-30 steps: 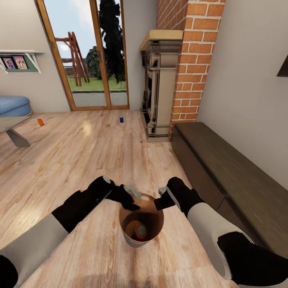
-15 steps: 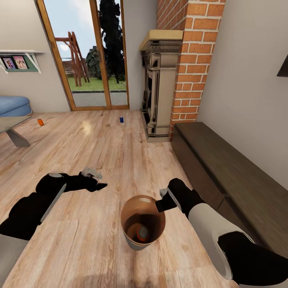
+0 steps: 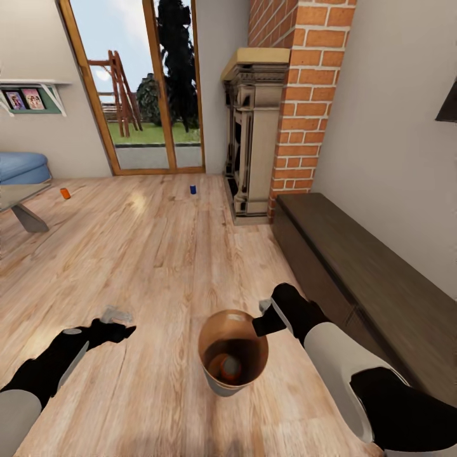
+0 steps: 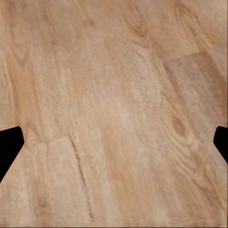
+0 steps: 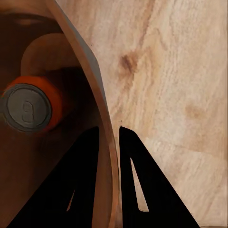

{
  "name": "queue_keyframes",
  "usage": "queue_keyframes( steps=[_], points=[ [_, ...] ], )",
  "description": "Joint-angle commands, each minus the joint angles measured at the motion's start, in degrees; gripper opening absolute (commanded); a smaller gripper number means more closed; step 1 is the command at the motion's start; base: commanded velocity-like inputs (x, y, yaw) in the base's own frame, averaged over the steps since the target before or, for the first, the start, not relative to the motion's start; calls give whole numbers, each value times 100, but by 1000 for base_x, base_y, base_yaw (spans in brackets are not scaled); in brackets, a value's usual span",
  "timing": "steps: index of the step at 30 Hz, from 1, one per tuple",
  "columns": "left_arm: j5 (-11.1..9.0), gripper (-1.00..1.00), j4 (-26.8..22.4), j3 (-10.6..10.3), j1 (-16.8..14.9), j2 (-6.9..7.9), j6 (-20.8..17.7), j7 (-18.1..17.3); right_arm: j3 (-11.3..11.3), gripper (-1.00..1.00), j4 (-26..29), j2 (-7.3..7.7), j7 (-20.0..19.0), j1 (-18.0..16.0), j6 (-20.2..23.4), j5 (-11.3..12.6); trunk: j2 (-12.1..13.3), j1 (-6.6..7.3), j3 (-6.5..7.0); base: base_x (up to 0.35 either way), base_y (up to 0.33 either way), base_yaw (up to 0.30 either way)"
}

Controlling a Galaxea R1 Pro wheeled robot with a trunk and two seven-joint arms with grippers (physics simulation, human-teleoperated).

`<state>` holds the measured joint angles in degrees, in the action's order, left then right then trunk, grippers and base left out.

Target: Put the three can of soda from the living room inside the tash can in the kitchen.

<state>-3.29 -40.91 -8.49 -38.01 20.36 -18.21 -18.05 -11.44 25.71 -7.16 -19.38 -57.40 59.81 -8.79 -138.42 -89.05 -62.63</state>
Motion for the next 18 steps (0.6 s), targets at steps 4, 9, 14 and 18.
queue_keyframes(
  steps=[4,9,14,18],
  points=[
    [-30,100,1187,22,3,-143,1358,32,32,-100,9,114,14,7,19,148,-1,1,1,-72,0,0],
    [-46,100,1474,23,9,-180,1679,33,48,-100,19,346,26,20,19,149,-1,1,1,67,116,0],
    [-54,100,1535,29,8,-188,1738,38,67,-100,44,576,23,34,19,166,-1,1,1,193,226,0],
    [-64,100,1548,31,10,-189,1751,37,71,-100,66,645,37,53,19,164,-1,1,1,244,236,0]
  ],
)
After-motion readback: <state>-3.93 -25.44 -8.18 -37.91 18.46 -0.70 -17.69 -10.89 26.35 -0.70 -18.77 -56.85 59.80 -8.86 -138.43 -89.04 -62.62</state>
